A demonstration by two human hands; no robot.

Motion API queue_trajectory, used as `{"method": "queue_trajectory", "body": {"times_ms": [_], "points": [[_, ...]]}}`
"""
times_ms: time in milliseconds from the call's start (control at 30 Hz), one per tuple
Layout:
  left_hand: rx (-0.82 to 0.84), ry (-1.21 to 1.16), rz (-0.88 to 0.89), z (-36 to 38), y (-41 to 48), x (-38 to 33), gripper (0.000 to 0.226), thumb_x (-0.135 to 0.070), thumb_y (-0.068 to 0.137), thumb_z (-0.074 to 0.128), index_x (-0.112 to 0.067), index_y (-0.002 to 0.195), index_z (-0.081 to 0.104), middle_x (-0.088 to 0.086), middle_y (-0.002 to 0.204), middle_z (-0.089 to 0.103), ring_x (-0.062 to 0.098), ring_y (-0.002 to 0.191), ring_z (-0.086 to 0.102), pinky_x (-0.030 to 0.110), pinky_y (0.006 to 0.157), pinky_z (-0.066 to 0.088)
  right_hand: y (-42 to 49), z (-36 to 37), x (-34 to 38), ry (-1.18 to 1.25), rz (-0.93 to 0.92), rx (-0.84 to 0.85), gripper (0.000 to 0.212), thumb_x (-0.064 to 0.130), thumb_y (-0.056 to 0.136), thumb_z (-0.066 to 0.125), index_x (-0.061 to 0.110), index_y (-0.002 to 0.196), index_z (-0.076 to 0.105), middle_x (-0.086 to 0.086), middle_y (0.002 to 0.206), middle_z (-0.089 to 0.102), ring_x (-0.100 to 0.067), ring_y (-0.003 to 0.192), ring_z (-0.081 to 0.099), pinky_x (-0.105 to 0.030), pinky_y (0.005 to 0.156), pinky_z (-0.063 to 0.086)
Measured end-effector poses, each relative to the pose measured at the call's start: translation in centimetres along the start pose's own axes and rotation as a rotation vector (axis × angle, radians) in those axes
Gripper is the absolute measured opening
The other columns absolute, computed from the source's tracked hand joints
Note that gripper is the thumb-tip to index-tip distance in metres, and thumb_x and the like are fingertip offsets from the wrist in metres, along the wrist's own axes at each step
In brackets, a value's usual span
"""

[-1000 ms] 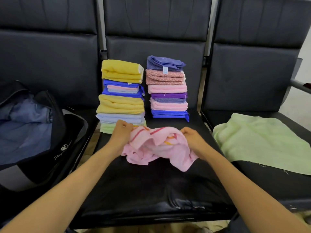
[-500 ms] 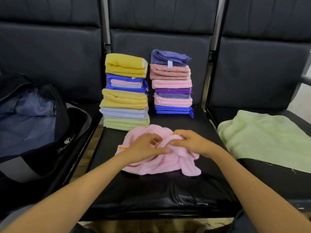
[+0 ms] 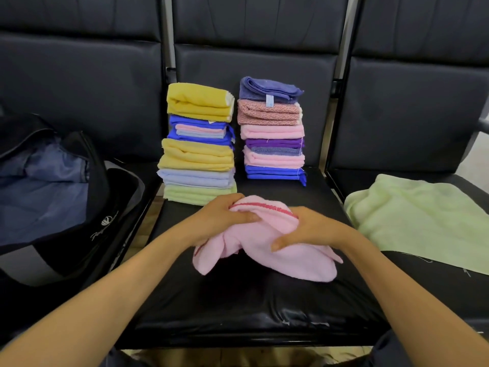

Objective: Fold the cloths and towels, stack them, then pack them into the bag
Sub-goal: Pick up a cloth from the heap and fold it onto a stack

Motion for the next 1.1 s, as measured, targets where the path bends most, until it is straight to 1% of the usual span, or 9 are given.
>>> {"method": "queue_trajectory", "body": {"times_ms": [167, 367, 500, 633, 700, 767, 867, 967, 1100], "points": [[0.167, -0.122, -0.133, 1.3, -0.7, 0.6, 0.045, -0.021, 0.072, 0.082, -0.025, 0.114, 0.065, 0.001, 0.105, 0.072, 0.021, 0.101, 0.068, 0.042, 0.092, 0.054, 0.0, 0.9, -0.6, 0.004, 0.082, 0.035, 0.022, 0.038, 0.085, 0.068, 0.024, 0.102, 0.07, 0.007, 0.096, 0.072, -0.012, 0.094, 0.066, -0.024, 0.081, 0.051], [0.18, 0.592, -0.261, 0.1, -1.1, 3.8, 0.052, -0.045, 0.079, 0.072, -0.019, 0.122, 0.057, -0.003, 0.113, 0.063, 0.013, 0.103, 0.058, 0.027, 0.089, 0.047, -0.1, 1.4, -0.4, 0.515, 0.075, 0.047, 0.023, 0.018, 0.096, 0.053, 0.018, 0.116, 0.063, -0.006, 0.118, 0.067, -0.021, 0.111, 0.063, -0.036, 0.096, 0.049], [0.19, 0.327, -0.187, 0.5, -0.8, 3.1, 0.049, -0.04, 0.085, 0.068, -0.023, 0.13, 0.055, -0.007, 0.125, 0.062, 0.013, 0.115, 0.057, 0.034, 0.102, 0.045, -0.1, 1.1, 0.0, 0.51, 0.063, 0.0, 0.028, 0.018, 0.091, 0.061, 0.021, 0.119, 0.062, -0.001, 0.115, 0.069, -0.018, 0.108, 0.065, -0.039, 0.099, 0.049], [0.104, -0.176, -0.13, 0.3, -0.7, 1.1, 0.047, -0.032, 0.077, 0.076, -0.023, 0.122, 0.061, -0.003, 0.113, 0.07, 0.016, 0.106, 0.065, 0.038, 0.094, 0.051, -0.8, 0.9, 0.4, 0.303, 0.035, 0.08, 0.052, 0.018, 0.074, 0.081, 0.025, 0.121, 0.061, 0.008, 0.114, 0.069, -0.01, 0.107, 0.064, -0.028, 0.09, 0.052], [0.064, -0.251, -0.147, 0.4, -0.8, 0.5, 0.035, -0.021, 0.081, 0.075, -0.021, 0.113, 0.063, -0.002, 0.101, 0.072, 0.01, 0.091, 0.069, 0.027, 0.076, 0.056, -0.8, 1.3, 0.0, 0.04, 0.073, 0.091, 0.057, 0.022, 0.068, 0.086, 0.029, 0.119, 0.06, 0.015, 0.11, 0.068, -0.004, 0.103, 0.063, -0.021, 0.086, 0.052], [0.121, -0.262, -0.142, 1.2, -1.0, 0.0, 0.031, -0.01, 0.08, 0.074, -0.018, 0.108, 0.065, -0.002, 0.097, 0.073, 0.008, 0.085, 0.07, 0.022, 0.067, 0.056, -0.5, 1.3, -0.9, -0.189, 0.118, 0.033, 0.047, 0.029, 0.067, 0.085, 0.028, 0.109, 0.062, 0.015, 0.103, 0.066, -0.007, 0.098, 0.062, -0.02, 0.083, 0.051], [0.232, -0.24, -0.178, 2.7, -1.7, -0.4, 0.043, -0.002, 0.074, 0.077, -0.018, 0.112, 0.065, 0.002, 0.104, 0.073, 0.015, 0.096, 0.069, 0.03, 0.079, 0.057, 0.3, 0.7, -1.4, -0.452, 0.143, -0.05, 0.022, 0.029, 0.081, 0.071, 0.018, 0.098, 0.064, 0.001, 0.093, 0.064, -0.02, 0.09, 0.063, -0.027, 0.074, 0.053], [0.25, -0.027, -0.278, 2.7, -1.8, 1.2, 0.046, -0.01, 0.07, 0.083, -0.025, 0.109, 0.063, 0.0, 0.106, 0.071, 0.014, 0.096, 0.067, 0.028, 0.08, 0.056, 0.2, -0.9, -0.2, -0.601, 0.152, -0.192, 0.017, 0.023, 0.092, 0.054, 0.024, 0.076, 0.048, 0.002, 0.084, 0.054, -0.017, 0.076, 0.055, -0.023, 0.06, 0.039], [0.175, 0.621, -0.371, 1.3, -1.5, 3.3, 0.051, -0.036, 0.076, 0.075, -0.016, 0.117, 0.053, -0.001, 0.109, 0.058, 0.014, 0.095, 0.056, 0.025, 0.079, 0.048, 0.5, -1.3, 0.1, -0.601, 0.107, -0.278, 0.019, 0.016, 0.095, 0.044, 0.022, 0.108, 0.056, -0.002, 0.104, 0.064, -0.016, 0.084, 0.054, -0.026, 0.07, 0.04]]}}
Point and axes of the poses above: each hand's wrist, its own y-axis towards the middle knuckle, its own z-axis out of the palm, x = y × z, the point moved 8 cm from there along y, towards the middle knuckle
